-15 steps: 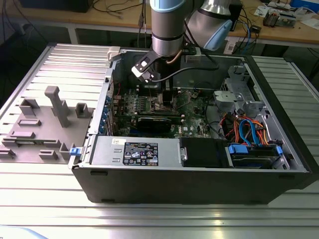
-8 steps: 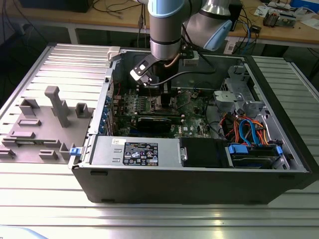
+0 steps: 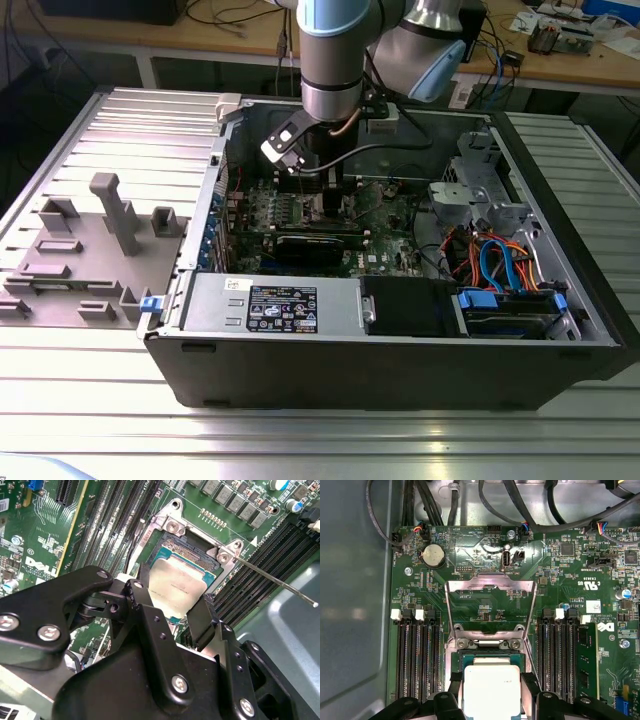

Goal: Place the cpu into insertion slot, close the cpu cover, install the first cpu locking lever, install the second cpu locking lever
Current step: 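Place the cpu into insertion slot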

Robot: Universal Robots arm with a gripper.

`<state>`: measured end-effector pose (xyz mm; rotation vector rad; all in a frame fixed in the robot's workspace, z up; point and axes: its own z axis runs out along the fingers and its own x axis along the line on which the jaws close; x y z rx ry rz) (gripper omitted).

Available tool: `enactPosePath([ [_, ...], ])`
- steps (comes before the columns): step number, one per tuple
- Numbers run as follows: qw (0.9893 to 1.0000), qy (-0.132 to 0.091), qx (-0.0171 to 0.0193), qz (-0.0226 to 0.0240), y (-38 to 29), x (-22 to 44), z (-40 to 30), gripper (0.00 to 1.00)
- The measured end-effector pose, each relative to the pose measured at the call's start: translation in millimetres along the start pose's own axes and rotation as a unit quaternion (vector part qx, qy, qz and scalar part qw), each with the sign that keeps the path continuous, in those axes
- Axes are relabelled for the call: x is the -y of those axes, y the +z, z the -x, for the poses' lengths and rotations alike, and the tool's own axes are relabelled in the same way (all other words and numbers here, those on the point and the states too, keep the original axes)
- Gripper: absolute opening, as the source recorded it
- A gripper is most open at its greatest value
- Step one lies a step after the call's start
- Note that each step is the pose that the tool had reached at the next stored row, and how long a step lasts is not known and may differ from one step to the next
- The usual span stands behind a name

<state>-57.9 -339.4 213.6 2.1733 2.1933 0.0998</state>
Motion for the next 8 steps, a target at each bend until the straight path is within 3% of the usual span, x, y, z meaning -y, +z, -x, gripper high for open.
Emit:
enactPosePath([
  [8, 1.0000, 0.000, -0.0001, 0.0000, 0.3, 0.0, 0.0, 0.54],
])
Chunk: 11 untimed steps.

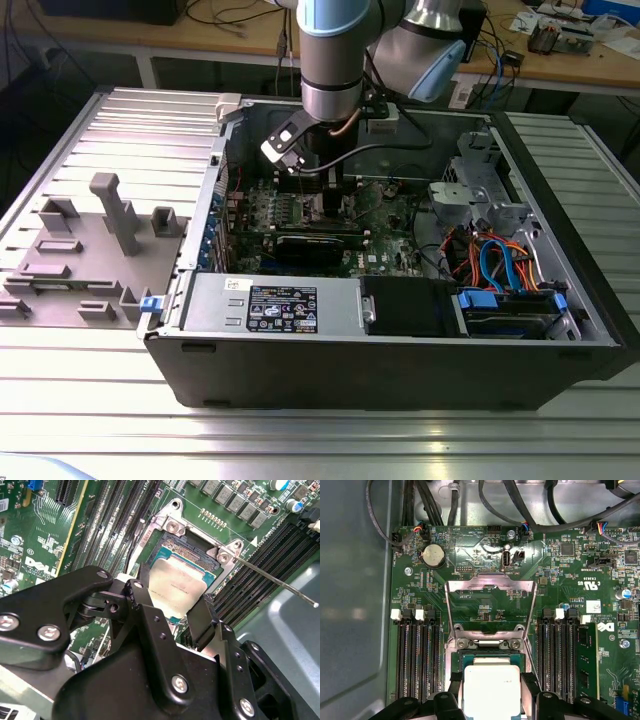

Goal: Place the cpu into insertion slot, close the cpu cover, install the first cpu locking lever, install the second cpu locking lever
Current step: 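Place the cpu into insertion slot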

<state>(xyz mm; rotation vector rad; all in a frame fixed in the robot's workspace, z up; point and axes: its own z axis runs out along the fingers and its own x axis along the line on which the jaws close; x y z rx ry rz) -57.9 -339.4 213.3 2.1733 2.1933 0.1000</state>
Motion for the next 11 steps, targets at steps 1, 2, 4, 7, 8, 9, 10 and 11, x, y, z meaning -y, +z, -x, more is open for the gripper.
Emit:
enactPosePath([
  [1, 1.0000, 0.000, 0.0022, -0.0001, 5.6, 1.5, -0.2, 0.54],
  [2, 1.0000, 0.000, 0.0026, -0.0002, 10.7, 2.4, -0.2, 0.54],
  [4, 1.0000, 0.000, 0.0026, -0.0002, 11.2, 2.4, -0.3, 0.54],
  [7, 1.0000, 0.000, 0.0026, -0.0002, 11.6, 2.4, -0.3, 0.54],
  [8, 1.0000, 0.000, 0.0026, -0.0002, 11.7, 2.5, -0.3, 0.54],
  [9, 1.0000, 0.000, 0.0026, -0.0002, 11.9, 2.6, -0.3, 0.54],
  [10, 1.0000, 0.000, 0.0026, -0.0002, 12.1, 3.0, -0.3, 0.54],
  [11, 1.0000, 0.000, 0.0029, -0.0002, 12.3, 3.1, -0.4, 0.54],
])
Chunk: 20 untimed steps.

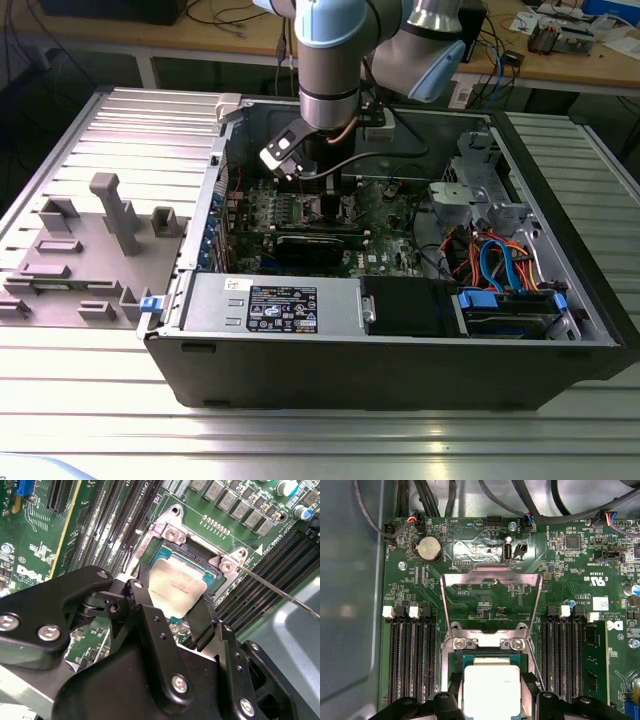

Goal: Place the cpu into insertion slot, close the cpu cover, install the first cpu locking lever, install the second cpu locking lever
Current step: 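Place the cpu into insertion slot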

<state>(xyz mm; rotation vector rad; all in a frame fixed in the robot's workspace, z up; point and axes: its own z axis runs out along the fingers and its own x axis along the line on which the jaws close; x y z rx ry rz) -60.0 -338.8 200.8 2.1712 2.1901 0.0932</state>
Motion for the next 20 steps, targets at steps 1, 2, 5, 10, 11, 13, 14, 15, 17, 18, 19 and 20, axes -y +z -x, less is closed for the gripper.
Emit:
enactPosePath([
  [1, 1.0000, 0.000, 0.0007, 0.0000, 0.1, 0.1, -0.1, 0.54],
  [2, 1.0000, 0.001, 0.0013, 0.0000, 0.2, 0.2, -0.1, 0.54],
  [5, 1.0000, 0.001, 0.0034, -0.0001, 0.2, 0.2, -1.5, 0.54],
  [10, 1.0000, 0.005, 0.0074, -0.0002, 0.8, 0.2, -2.7, 0.54],
  [11, 1.0000, 0.006, 0.0075, -0.0001, 1.1, 0.3, -2.7, 0.54],
  [13, 1.0000, 0.006, 0.0075, -0.0001, 1.8, 0.3, -2.7, 0.54],
  [14, 1.0000, 0.006, 0.0077, -0.0002, 2.3, 0.4, -2.7, 0.54],
  [15, 0.9999, 0.006, 0.0078, -0.0003, 2.6, 0.4, -2.7, 0.54],
  [17, 0.9999, 0.007, 0.0077, -0.0002, 4.2, 0.6, -2.7, 0.54],
  [18, 0.9999, 0.007, 0.0077, -0.0002, 4.3, 0.6, -2.7, 0.54],
  [19, 0.9999, 0.007, 0.0076, -0.0002, 4.4, 0.6, -2.7, 0.54],
  [20, 0.9999, 0.007, 0.0076, -0.0002, 4.5, 0.6, -2.7, 0.54],
])
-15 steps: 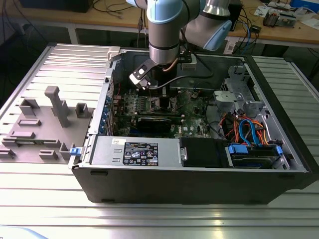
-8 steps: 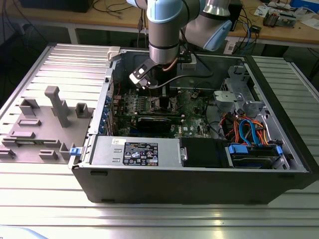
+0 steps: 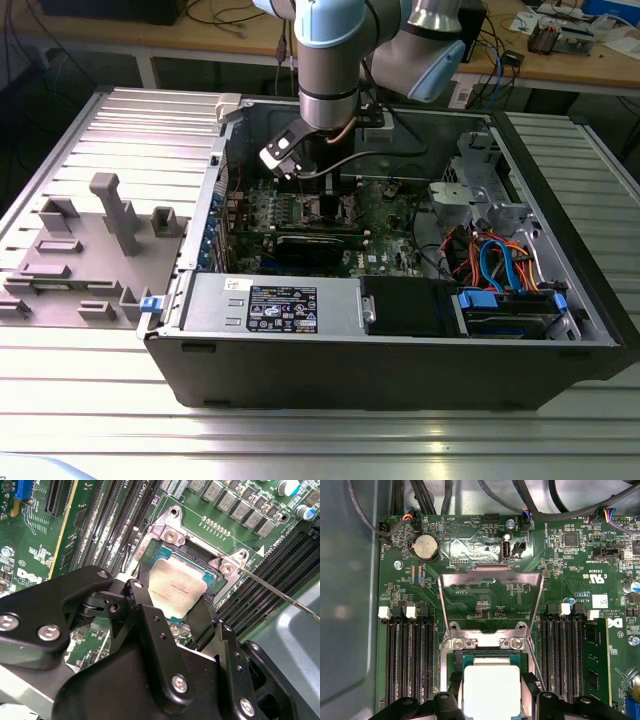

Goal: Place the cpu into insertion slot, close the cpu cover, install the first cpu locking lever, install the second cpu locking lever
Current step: 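Place the cpu into insertion slot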

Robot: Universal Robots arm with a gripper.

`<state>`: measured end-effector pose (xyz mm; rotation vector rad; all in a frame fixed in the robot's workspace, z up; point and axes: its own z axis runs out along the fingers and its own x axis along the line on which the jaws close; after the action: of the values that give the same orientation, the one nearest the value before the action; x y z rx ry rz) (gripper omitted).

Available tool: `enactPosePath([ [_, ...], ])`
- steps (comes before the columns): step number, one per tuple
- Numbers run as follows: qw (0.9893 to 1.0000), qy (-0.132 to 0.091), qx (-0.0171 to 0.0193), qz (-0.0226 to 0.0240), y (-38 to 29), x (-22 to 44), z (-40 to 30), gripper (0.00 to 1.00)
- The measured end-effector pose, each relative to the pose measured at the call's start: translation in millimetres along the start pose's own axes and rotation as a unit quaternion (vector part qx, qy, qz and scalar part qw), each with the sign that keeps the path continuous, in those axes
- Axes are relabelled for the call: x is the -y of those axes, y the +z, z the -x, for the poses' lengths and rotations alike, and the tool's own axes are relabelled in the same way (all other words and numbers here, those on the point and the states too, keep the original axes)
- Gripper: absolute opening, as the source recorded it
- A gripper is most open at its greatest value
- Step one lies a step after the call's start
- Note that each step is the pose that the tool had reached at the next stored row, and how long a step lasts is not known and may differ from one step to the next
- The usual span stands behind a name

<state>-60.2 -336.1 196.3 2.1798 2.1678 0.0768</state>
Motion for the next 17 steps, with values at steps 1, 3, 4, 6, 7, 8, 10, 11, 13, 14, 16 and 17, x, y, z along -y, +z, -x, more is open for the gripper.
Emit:
enactPosePath([
  [1, 1.0000, 0.000, 0.0000, 0.0000, 0.0, 0.0, 0.0, 0.54],
  [3, 1.0000, 0.000, 0.0000, 0.0000, 0.1, 0.0, 0.0, 0.54],
  [4, 1.0000, 0.000, -0.0003, 0.0002, 0.4, 0.0, -0.1, 0.55],
  [6, 1.0000, 0.000, -0.0006, 0.0004, 0.6, -0.1, -0.2, 0.62],
  [7, 1.0000, 0.000, -0.0004, 0.0003, 0.6, -0.1, -0.2, 0.62],
  [8, 1.0000, 0.000, -0.0002, 0.0001, 0.5, 0.0, -0.1, 0.62],
  [10, 1.0000, 0.000, -0.0001, 0.0000, 0.4, 0.0, 0.0, 0.62],
  [11, 1.0000, 0.000, -0.0001, 0.0001, 0.2, -0.1, -0.1, 0.62],
  [13, 1.0000, 0.000, -0.0001, 0.0001, -0.8, 0.0, -0.6, 0.62],
  [14, 1.0000, 0.000, 0.0000, 0.0000, -0.9, 0.0, -1.1, 0.62],
  [16, 1.0000, 0.000, 0.0000, 0.0000, -0.8, 0.0, -2.1, 0.62],
  [17, 1.0000, 0.000, -0.0001, 0.0001, -0.8, -0.1, -2.7, 0.62],
])
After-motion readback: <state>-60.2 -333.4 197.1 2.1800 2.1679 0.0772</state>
